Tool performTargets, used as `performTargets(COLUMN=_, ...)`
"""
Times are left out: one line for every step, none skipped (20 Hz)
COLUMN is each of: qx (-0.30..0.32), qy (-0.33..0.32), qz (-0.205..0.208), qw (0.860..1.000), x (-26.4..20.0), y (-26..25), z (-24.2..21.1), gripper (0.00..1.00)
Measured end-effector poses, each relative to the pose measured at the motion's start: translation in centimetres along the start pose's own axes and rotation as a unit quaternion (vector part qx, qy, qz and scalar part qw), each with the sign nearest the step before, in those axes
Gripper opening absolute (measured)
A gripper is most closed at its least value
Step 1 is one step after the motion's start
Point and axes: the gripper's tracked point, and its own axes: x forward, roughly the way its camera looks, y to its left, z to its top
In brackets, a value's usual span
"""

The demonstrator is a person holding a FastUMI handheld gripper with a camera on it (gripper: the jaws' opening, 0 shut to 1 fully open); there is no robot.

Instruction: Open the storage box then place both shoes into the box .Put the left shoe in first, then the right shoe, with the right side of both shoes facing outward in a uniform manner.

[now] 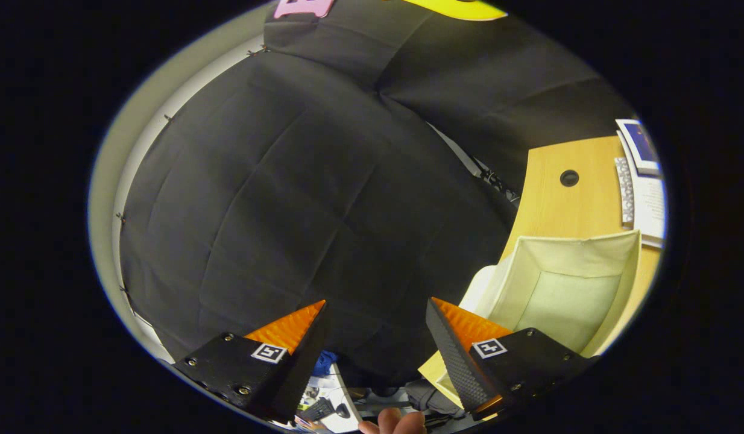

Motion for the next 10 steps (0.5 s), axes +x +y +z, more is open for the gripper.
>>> performTargets(qx=-0.009, qy=-0.004, qz=-0.007, qw=1.0, x=-0.7, y=-0.2, z=0.2, gripper=0.96)
performTargets(qx=-0.016, qy=-0.009, qz=-0.016, qw=1.0, x=-1.7, y=-0.5, z=0.1, gripper=0.96)
performTargets(qx=-0.022, qy=-0.015, qz=-0.024, qw=0.999, x=-2.7, y=-1.0, z=0.4, gripper=0.96)
performTargets(qx=-0.027, qy=-0.025, qz=-0.033, qw=0.999, x=-3.8, y=-1.4, z=0.8, gripper=0.96)
performTargets(qx=-0.032, qy=-0.037, qz=-0.046, qw=0.998, x=-5.1, y=-2.1, z=1.3, gripper=0.96)
performTargets(qx=-0.038, qy=-0.049, qz=-0.062, qw=0.996, x=-6.4, y=-3.3, z=1.3, gripper=0.96)
performTargets(qx=-0.043, qy=-0.063, qz=-0.077, qw=0.994, x=-7.8, y=-4.6, z=1.5, gripper=0.96)
performTargets(qx=-0.045, qy=-0.075, qz=-0.087, qw=0.992, x=-9.3, y=-5.4, z=1.5, gripper=0.96)
performTargets(qx=-0.043, qy=-0.084, qz=-0.097, qw=0.991, x=-10.8, y=-6.3, z=1.5, gripper=0.96)
performTargets(qx=-0.044, qy=-0.093, qz=-0.11, qw=0.989, x=-12.3, y=-7.3, z=1.3, gripper=0.96)
